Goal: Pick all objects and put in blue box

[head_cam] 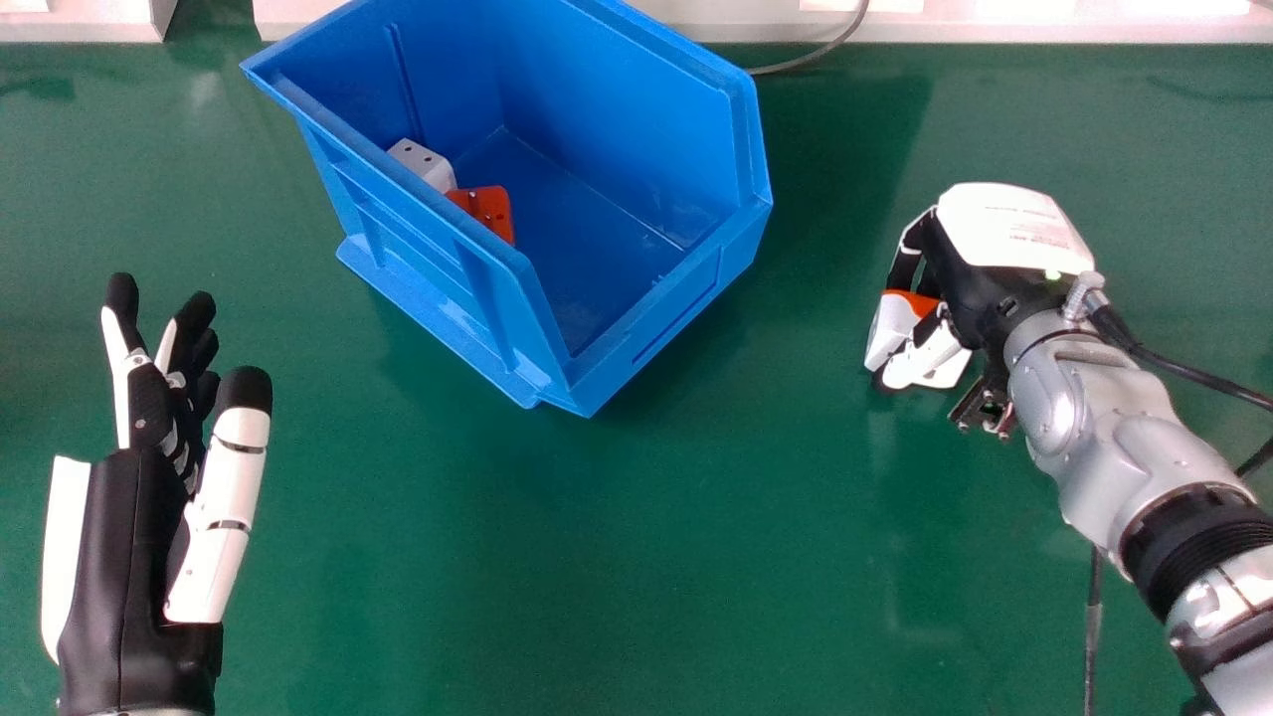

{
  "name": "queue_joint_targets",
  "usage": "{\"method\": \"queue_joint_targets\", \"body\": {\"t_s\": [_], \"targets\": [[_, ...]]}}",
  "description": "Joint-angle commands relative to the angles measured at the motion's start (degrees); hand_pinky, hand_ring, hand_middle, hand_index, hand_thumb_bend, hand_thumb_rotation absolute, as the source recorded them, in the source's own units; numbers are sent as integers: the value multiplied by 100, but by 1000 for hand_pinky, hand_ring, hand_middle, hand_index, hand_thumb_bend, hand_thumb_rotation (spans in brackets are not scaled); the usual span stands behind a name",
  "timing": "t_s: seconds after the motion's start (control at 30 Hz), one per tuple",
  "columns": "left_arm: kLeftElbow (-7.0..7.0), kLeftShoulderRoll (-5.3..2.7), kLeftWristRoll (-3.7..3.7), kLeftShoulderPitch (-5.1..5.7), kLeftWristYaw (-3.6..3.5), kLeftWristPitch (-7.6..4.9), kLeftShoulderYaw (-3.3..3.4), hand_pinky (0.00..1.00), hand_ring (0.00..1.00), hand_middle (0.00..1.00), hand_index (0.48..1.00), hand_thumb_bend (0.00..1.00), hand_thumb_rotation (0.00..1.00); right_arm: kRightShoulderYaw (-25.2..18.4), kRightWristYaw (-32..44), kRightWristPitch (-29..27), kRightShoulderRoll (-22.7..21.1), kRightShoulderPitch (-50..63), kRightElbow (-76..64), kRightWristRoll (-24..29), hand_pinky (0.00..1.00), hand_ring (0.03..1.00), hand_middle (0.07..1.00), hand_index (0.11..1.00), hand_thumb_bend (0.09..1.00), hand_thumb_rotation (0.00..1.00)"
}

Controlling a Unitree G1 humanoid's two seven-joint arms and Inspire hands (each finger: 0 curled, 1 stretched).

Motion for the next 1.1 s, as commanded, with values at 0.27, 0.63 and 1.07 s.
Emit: {"method": "queue_joint_targets", "body": {"t_s": [0.27,0.63,1.07], "targets": [[-84,57,42,-46,21,-79,78,966,970,967,955,488,786,-88,-183,38,-51,111,-546,83,343,443,513,488,488,151],[-62,27,113,-84,71,-65,69,958,965,961,951,514,793,-278,238,352,-601,1436,-3868,-250,252,328,406,481,489,153],[-30,-1,164,-140,101,-62,41,956,960,957,948,496,808,-793,651,81,-656,2339,-6500,-303,98,140,203,470,490,149]]}}
